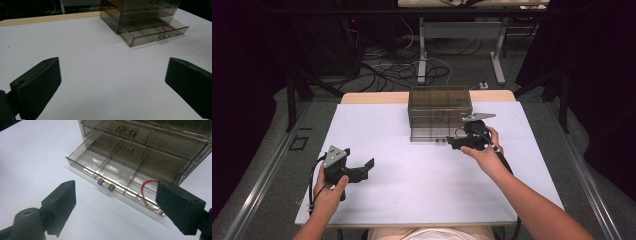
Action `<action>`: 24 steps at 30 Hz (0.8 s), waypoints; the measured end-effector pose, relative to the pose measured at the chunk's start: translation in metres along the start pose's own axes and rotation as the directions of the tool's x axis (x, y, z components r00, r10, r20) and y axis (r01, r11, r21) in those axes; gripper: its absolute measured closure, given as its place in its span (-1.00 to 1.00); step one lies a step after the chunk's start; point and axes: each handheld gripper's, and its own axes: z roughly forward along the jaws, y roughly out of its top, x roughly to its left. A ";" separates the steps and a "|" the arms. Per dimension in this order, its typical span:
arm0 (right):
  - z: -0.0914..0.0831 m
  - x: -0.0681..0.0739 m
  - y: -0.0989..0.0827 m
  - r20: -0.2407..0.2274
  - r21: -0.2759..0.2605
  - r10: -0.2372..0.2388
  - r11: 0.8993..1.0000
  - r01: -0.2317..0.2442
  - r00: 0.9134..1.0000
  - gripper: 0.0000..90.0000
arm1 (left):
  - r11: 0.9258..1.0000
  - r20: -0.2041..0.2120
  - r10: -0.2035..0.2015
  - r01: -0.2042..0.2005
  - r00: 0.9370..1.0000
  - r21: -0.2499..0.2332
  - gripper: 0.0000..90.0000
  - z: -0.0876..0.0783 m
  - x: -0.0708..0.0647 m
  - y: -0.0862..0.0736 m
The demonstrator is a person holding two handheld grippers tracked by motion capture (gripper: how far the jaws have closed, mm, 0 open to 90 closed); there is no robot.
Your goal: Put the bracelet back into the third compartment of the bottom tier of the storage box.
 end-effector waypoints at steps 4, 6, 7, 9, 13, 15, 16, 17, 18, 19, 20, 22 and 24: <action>-0.007 0.001 -0.007 0.003 -0.023 -0.006 1.000 0.006 1.000 -0.67 | 1.000 0.001 -0.003 0.003 1.000 -0.001 -0.99 0.000 0.000 0.000; -0.012 0.001 -0.011 -0.004 -0.030 0.007 1.000 -0.008 1.000 -0.69 | 1.000 0.001 -0.004 0.004 1.000 -0.001 -0.99 0.000 0.000 0.000; -0.014 0.001 -0.013 -0.004 -0.039 0.008 0.999 -0.008 1.000 -0.69 | 1.000 0.001 -0.003 0.003 1.000 -0.001 -0.99 0.000 0.000 0.000; -0.018 0.001 -0.018 -0.008 -0.045 0.018 0.999 -0.018 1.000 -0.73 | 1.000 0.002 -0.004 0.004 1.000 0.000 -0.99 0.000 -0.001 0.000; -0.026 0.001 -0.028 -0.008 -0.051 0.025 0.998 -0.025 1.000 -0.77 | 1.000 0.003 -0.001 0.001 1.000 0.001 -0.99 0.000 -0.001 0.000; -0.029 0.001 -0.033 -0.010 -0.055 0.025 0.998 -0.026 1.000 -0.81 | 1.000 0.000 0.006 -0.006 1.000 0.003 -0.99 0.001 -0.001 0.000; -0.030 0.002 -0.035 -0.008 -0.056 0.023 0.998 -0.023 1.000 -0.83 | 1.000 0.000 0.006 -0.006 1.000 0.002 -0.99 0.001 -0.001 0.000; -0.032 0.003 -0.038 -0.009 -0.056 0.021 0.998 -0.021 1.000 -0.84 | 1.000 0.000 0.006 -0.006 1.000 0.002 -0.99 0.001 -0.001 0.000; -0.033 0.003 -0.040 -0.006 -0.059 0.017 0.998 -0.017 1.000 -0.84 | 1.000 0.000 0.006 -0.006 1.000 0.003 -0.99 0.001 -0.001 0.000; -0.034 0.004 -0.043 -0.004 -0.060 0.015 0.998 -0.015 1.000 -0.84 | 1.000 0.000 0.005 -0.005 1.000 0.002 -0.99 0.001 -0.001 0.000; -0.035 0.004 -0.045 -0.008 -0.061 0.016 0.998 -0.016 1.000 -0.85 | 1.000 -0.001 0.005 -0.005 1.000 0.003 -0.99 0.001 -0.001 0.000; -0.037 0.005 -0.051 -0.009 -0.061 0.018 0.998 -0.019 1.000 -0.87 | 1.000 0.000 -0.002 0.002 1.000 0.002 -0.99 0.001 -0.001 0.000; -0.038 0.005 -0.056 -0.009 -0.064 0.016 0.998 -0.017 1.000 -0.87 | 1.000 0.000 -0.002 0.002 1.000 0.002 -0.99 0.001 -0.001 0.000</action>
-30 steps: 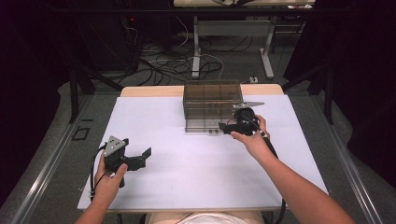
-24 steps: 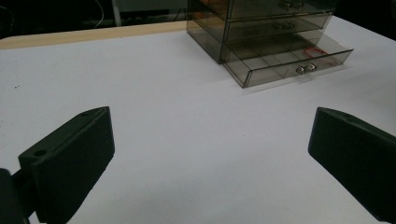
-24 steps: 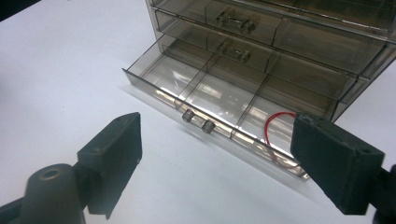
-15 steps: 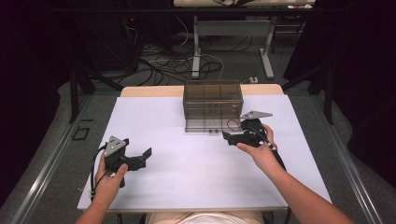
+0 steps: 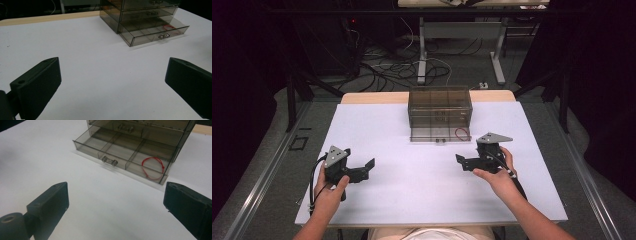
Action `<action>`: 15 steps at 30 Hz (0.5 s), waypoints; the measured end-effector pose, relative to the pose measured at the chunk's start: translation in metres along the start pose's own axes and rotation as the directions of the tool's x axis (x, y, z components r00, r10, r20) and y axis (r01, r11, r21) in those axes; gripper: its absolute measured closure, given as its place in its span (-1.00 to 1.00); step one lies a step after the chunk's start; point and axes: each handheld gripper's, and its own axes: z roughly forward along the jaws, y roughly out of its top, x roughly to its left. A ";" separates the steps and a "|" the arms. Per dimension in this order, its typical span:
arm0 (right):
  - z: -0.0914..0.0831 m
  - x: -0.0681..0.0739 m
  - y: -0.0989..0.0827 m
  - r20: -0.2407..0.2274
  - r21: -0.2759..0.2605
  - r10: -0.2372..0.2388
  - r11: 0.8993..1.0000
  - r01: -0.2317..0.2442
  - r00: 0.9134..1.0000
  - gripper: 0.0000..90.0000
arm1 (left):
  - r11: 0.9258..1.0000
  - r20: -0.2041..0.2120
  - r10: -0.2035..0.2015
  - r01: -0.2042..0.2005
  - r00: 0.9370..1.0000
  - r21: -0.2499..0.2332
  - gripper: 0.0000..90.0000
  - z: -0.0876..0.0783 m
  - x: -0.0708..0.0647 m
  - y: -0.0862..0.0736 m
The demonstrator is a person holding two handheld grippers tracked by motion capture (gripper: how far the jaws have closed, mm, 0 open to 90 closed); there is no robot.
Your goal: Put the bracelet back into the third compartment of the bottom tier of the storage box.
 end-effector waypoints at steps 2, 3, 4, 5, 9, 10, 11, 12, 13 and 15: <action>-0.001 0.000 -0.005 0.002 0.007 0.004 1.000 -0.004 1.000 -0.88 | 1.000 -0.001 0.006 -0.006 1.000 0.002 -0.99 0.000 0.000 0.000; -0.001 0.000 -0.007 0.004 0.006 -0.001 1.000 0.001 1.000 -0.89 | 1.000 0.000 0.007 -0.007 1.000 0.001 -0.99 0.000 0.000 0.000; -0.001 0.000 -0.010 0.003 0.006 0.002 1.000 -0.002 1.000 -0.91 | 1.000 0.000 0.007 -0.007 1.000 0.002 -0.99 0.000 0.000 0.000; -0.002 0.000 -0.012 0.006 0.004 -0.003 1.000 0.003 1.000 -0.92 | 1.000 0.001 0.006 -0.006 1.000 0.002 -0.99 0.000 0.000 0.000; -0.001 0.000 -0.021 0.005 0.008 -0.010 1.000 0.010 1.000 -0.94 | 1.000 0.001 -0.001 0.001 1.000 0.002 -0.99 0.001 0.000 0.000; -0.001 0.000 -0.023 0.009 0.008 -0.014 1.000 0.014 1.000 -0.94 | 1.000 0.000 -0.002 0.002 1.000 0.001 -0.99 0.001 0.000 0.000; 0.000 0.000 -0.025 0.004 0.007 -0.004 1.000 0.004 1.000 -0.94 | 1.000 0.000 -0.001 0.001 1.000 0.002 -0.99 0.001 0.000 0.000; 0.001 -0.001 -0.026 0.006 0.006 -0.002 1.000 0.002 1.000 -0.95 | 1.000 0.000 -0.002 0.002 1.000 0.004 -0.99 0.001 0.000 0.000; 0.001 -0.001 -0.027 0.003 0.010 0.007 1.000 -0.007 1.000 -0.95 | 1.000 0.001 -0.001 0.001 1.000 0.002 -0.99 0.001 0.000 0.000; 0.001 -0.003 -0.029 0.007 -0.002 0.004 1.000 -0.004 1.000 -0.96 | 1.000 0.002 0.001 -0.001 1.000 0.004 -0.99 0.001 0.000 0.000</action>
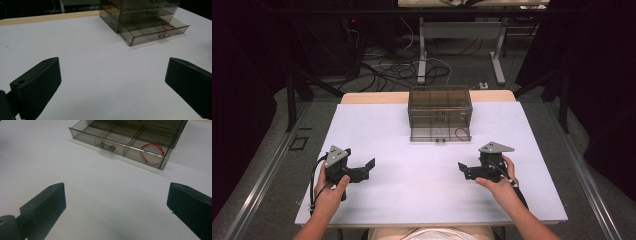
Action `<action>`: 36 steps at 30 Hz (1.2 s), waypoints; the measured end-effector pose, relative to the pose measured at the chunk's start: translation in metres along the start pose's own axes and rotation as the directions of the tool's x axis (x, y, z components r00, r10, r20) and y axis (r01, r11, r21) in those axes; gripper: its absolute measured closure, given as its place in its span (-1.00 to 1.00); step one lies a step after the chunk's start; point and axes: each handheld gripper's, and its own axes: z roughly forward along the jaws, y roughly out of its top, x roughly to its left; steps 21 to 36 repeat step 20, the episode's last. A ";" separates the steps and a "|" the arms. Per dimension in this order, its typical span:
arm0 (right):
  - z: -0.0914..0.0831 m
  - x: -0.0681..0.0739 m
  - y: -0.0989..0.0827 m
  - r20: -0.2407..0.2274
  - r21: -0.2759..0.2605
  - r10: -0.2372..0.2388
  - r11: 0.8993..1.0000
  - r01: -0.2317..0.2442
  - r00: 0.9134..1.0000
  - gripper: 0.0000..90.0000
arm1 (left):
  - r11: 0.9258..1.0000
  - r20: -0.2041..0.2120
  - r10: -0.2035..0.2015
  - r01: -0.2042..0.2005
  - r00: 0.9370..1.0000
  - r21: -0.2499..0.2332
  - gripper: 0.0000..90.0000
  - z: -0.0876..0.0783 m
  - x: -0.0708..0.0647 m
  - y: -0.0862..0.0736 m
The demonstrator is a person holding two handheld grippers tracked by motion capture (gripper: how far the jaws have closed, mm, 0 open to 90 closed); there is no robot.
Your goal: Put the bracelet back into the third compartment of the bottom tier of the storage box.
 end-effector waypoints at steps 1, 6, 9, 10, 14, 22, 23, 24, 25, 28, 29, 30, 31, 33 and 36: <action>0.000 0.000 -0.001 0.007 0.001 0.004 1.000 -0.004 1.000 -0.97 | 1.000 0.000 0.000 0.000 1.000 0.000 -0.99 0.000 0.000 0.000; 0.002 -0.005 -0.007 0.028 -0.007 0.002 1.000 -0.002 1.000 -0.97 | 1.000 -0.004 0.003 -0.003 1.000 0.001 -0.99 0.001 0.001 0.000; 0.004 -0.007 -0.011 0.039 -0.006 -0.003 1.000 0.003 0.999 -0.99 | 1.000 -0.002 0.005 -0.005 1.000 0.005 -0.99 0.001 0.001 0.000; 0.005 -0.007 -0.012 0.042 0.001 0.000 1.000 0.000 0.999 -1.00 | 1.000 0.000 -0.001 0.001 1.000 0.004 -0.99 0.001 0.001 0.000; 0.007 -0.006 -0.015 0.061 0.004 -0.011 1.000 0.011 0.998 -1.00 | 1.000 -0.003 0.003 -0.003 1.000 0.005 -0.99 0.002 0.002 0.000; 0.007 -0.006 -0.017 0.055 0.015 -0.038 0.999 0.037 0.998 -1.00 | 1.000 0.003 0.000 0.000 1.000 0.007 -0.99 0.002 0.001 0.000; 0.007 -0.006 -0.017 0.055 0.015 -0.038 0.999 0.037 0.998 -1.00 | 1.000 0.003 0.000 0.000 1.000 0.007 -0.99 0.002 0.001 0.000; 0.007 -0.006 -0.017 0.055 0.015 -0.038 0.999 0.037 0.998 -1.00 | 1.000 0.003 0.000 0.000 1.000 0.007 -0.99 0.002 0.001 0.000; 0.007 -0.006 -0.017 0.055 0.015 -0.038 0.999 0.037 0.998 -1.00 | 1.000 0.003 0.000 0.000 1.000 0.007 -0.99 0.002 0.001 0.000; 0.007 -0.006 -0.017 0.055 0.015 -0.038 0.999 0.037 0.998 -1.00 | 1.000 0.003 0.000 0.000 1.000 0.007 -0.99 0.002 0.001 0.000; 0.007 -0.006 -0.017 0.055 0.015 -0.038 0.999 0.037 0.998 -1.00 | 1.000 0.003 0.000 0.000 1.000 0.007 -0.99 0.002 0.001 0.000; 0.007 -0.006 -0.017 0.055 0.015 -0.038 0.999 0.037 0.998 -1.00 | 1.000 0.003 0.000 0.000 1.000 0.007 -0.99 0.002 0.001 0.000; 0.007 -0.006 -0.017 0.055 0.015 -0.038 0.999 0.037 0.998 -1.00 | 1.000 0.003 0.000 0.000 1.000 0.007 -0.99 0.002 0.001 0.000; 0.007 -0.006 -0.017 0.055 0.015 -0.038 0.999 0.037 0.998 -1.00 | 1.000 0.003 0.000 0.000 1.000 0.007 -0.99 0.002 0.001 0.000; 0.007 -0.006 -0.017 0.055 0.015 -0.038 0.999 0.037 0.998 -1.00 | 1.000 0.003 0.000 0.000 1.000 0.007 -0.99 0.002 0.001 0.000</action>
